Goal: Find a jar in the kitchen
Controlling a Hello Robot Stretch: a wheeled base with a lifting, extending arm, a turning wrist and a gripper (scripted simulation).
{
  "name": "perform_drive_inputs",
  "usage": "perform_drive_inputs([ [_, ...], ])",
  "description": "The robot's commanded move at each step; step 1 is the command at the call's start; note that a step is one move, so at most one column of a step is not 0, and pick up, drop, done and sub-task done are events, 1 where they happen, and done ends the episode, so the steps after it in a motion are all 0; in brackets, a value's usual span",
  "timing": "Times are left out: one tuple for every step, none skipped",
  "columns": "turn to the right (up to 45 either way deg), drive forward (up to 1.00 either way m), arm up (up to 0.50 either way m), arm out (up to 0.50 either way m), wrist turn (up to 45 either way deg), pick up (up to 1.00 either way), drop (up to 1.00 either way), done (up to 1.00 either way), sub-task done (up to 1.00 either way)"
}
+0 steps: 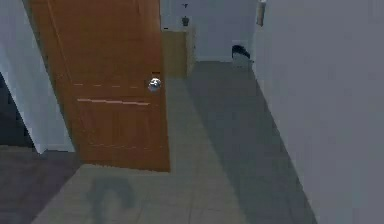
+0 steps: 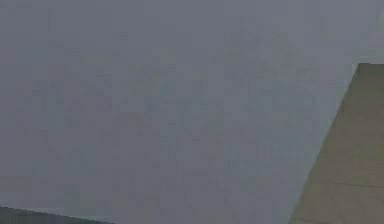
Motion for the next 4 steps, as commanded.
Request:
perform_drive_inputs([
  [-45.0,0.0,0.0,0.0,0.0,0.0,0.0,0.0,0.0],
  [0.0,0.3,0.0,0.0,0.0,0.0,0.0,0.0,0.0],
  [-6.0,0.0,0.0,0.0,0.0,0.0,0.0,0.0,0.0],
  [0.0,1.0,0.0,0.0,0.0,0.0,0.0,0.0,0.0],
])
